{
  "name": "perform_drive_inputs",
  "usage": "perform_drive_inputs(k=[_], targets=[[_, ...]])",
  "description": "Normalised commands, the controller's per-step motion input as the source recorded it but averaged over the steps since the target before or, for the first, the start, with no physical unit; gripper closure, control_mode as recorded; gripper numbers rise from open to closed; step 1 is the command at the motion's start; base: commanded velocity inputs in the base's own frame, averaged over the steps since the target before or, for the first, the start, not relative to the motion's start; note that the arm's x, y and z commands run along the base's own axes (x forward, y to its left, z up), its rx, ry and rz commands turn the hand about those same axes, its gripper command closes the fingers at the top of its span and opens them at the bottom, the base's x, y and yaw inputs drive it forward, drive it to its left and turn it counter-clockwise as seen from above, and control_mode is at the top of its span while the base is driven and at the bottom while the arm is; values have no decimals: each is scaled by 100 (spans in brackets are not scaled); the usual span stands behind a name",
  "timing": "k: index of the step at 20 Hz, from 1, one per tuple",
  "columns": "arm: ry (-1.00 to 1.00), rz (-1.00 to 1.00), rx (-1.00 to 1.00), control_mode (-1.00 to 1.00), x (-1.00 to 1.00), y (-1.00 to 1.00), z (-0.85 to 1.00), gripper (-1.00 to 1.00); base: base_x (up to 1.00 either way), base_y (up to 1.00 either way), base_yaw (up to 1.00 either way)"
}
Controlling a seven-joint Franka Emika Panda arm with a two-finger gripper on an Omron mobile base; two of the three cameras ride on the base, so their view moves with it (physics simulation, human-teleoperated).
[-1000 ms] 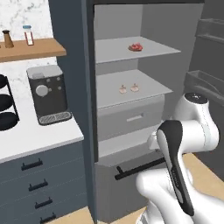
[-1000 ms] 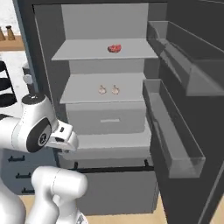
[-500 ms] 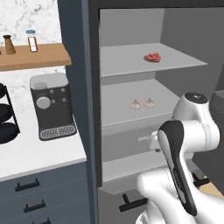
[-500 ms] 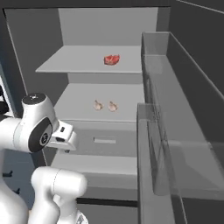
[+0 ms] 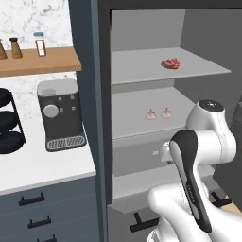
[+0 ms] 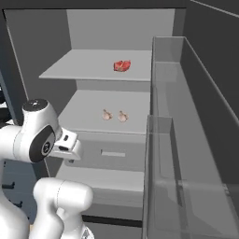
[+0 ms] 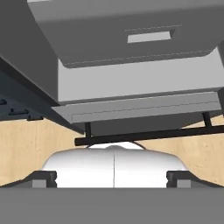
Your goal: Place one garlic and one steak in each tupperware on the nearby counter, to pack two identical lunches.
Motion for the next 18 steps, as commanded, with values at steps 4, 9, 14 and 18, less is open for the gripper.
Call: perform_drive_inputs(k=[4,9,14,18], targets=[[-40,-1,0,-100,-17,-4,50,-100,0,0,0],[-26,0,-2,-100,27,-1,34,-100,0,0,0],[-21,0,0,-100,97,-1,22,-100,0,0,0],[-8,0,-1,-100,100,-14,1,-100,0,0,0]])
